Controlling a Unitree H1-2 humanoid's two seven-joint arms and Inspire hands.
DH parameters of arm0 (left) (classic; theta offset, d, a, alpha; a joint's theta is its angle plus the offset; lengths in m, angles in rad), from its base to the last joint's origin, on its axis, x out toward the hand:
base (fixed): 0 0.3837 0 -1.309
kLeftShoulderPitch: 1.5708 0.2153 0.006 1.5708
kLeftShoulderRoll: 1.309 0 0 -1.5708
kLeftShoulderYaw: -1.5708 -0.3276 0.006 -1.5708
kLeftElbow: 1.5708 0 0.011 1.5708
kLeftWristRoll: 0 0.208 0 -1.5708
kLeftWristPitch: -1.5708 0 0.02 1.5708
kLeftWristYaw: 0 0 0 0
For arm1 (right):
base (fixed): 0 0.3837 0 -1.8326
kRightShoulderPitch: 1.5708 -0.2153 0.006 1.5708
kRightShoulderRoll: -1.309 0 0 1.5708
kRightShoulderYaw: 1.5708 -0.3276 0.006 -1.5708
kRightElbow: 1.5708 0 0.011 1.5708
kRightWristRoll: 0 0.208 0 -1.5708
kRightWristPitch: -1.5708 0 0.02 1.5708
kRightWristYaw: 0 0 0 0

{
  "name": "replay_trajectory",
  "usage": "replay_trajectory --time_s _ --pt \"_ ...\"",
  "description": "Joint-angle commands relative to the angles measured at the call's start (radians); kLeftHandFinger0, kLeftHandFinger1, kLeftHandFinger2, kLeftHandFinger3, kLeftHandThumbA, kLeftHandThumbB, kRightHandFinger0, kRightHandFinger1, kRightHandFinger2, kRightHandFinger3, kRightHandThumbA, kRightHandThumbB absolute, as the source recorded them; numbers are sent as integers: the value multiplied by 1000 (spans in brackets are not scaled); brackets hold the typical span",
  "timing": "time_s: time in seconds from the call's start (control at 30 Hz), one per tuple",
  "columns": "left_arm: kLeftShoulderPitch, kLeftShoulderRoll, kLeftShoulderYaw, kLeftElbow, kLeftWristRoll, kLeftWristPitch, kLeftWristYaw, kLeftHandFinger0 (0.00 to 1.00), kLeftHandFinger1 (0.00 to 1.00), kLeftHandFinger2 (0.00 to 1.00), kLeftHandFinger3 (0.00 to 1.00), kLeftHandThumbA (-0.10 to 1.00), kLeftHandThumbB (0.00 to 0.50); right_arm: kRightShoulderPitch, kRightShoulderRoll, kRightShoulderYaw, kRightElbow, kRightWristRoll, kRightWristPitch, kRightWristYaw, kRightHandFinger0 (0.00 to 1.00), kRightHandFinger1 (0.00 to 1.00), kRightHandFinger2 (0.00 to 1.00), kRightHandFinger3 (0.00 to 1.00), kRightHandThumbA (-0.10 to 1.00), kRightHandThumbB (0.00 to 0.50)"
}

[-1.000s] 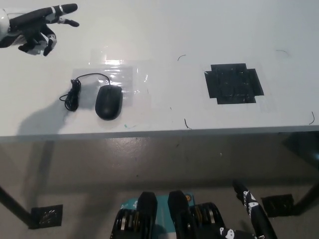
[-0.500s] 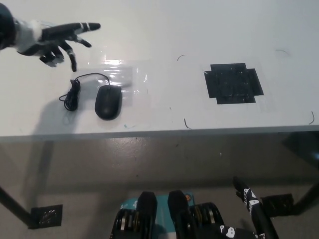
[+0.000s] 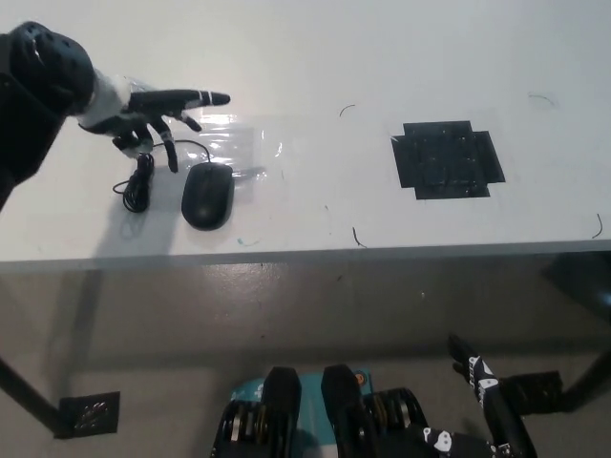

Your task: The robot uses left hand to click on the left button of the black mouse, which is placed on the left area of the table

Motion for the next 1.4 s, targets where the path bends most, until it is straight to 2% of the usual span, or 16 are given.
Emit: replay_trajectory --time_s 0.0,0.07,0.1,0.2,0.43,0.47,0.6,0.73,0.8,0.83,0.9,1.0,1.07,1.1,1.2,1.37 --pt "-71 4 8 45 78 -99 7 0 32 408 1000 1000 402 -6 -13 -5 -32 -13 -45 5 972 996 1000 1000 1000 164" --pt "-72 -1 9 65 92 -134 14 0 3 377 1000 1000 387 -3 -14 -5 -38 -12 -40 5 979 999 1000 1000 1000 164" --pt "-72 -6 10 75 100 -143 19 3 33 426 1000 1000 379 1 -16 -6 -43 -10 -39 6 980 1000 1000 1000 1000 164" --pt "-72 -10 9 81 120 -152 11 0 0 340 1000 1000 367 2 -18 -4 -49 -10 -34 10 979 1000 1000 1000 1000 158" --pt "-81 -29 27 108 141 -140 -19 0 0 308 1000 1000 378 1 -21 -5 -60 -17 -22 8 969 996 1000 1000 1000 167" --pt "-84 -35 35 118 141 -127 -20 0 0 290 1000 1000 396 1 -21 -5 -60 -16 -20 9 966 992 1000 1000 1000 163" --pt "-92 -47 51 130 147 -132 -35 0 0 228 1000 1000 388 -4 -23 -5 -56 -12 -21 12 973 1000 1000 1000 1000 173" --pt "-87 -59 55 113 164 -108 -31 0 0 342 1000 1000 386 -3 -22 -3 -59 -11 -16 14 971 996 1000 1000 1000 158" --pt "-84 -63 42 111 187 -134 -17 0 67 470 1000 1000 410 -5 -21 -3 -57 -8 -18 15 972 997 1000 1000 1000 167" --pt "-86 -68 48 112 184 -107 -28 0 32 443 1000 1000 412 -6 -21 -3 -57 -8 -20 15 971 996 1000 1000 1000 169" --pt "-83 -72 50 107 191 -99 -24 0 142 610 1000 1000 420 -7 -24 -3 -56 -13 -22 14 968 994 1000 1000 1000 168" --pt "-77 -78 46 109 204 -110 -17 0 216 713 1000 1000 424 -5 -26 -3 -64 -18 -22 11 954 987 1000 1000 1000 165" --pt "-84 -86 61 126 192 -72 -38 0 134 605 1000 1000 423 -10 -25 -3 -68 -13 -18 14 953 988 1000 1000 1000 163" --pt "-82 -86 62 127 191 -80 -42 0 109 576 1000 1000 398 -10 -25 -3 -68 -13 -16 15 952 987 1000 1000 1000 164" --pt "-84 -92 58 146 205 -99 -37 0 1 434 1000 1000 408 -15 -26 -4 -65 -9 -15 16 946 983 1000 1000 1000 166" --pt "-76 -99 63 158 211 -86 -23 0 71 547 1000 1000 424 -14 -27 -3 -70 -6 -11 19 939 974 1000 1000 1000 150"
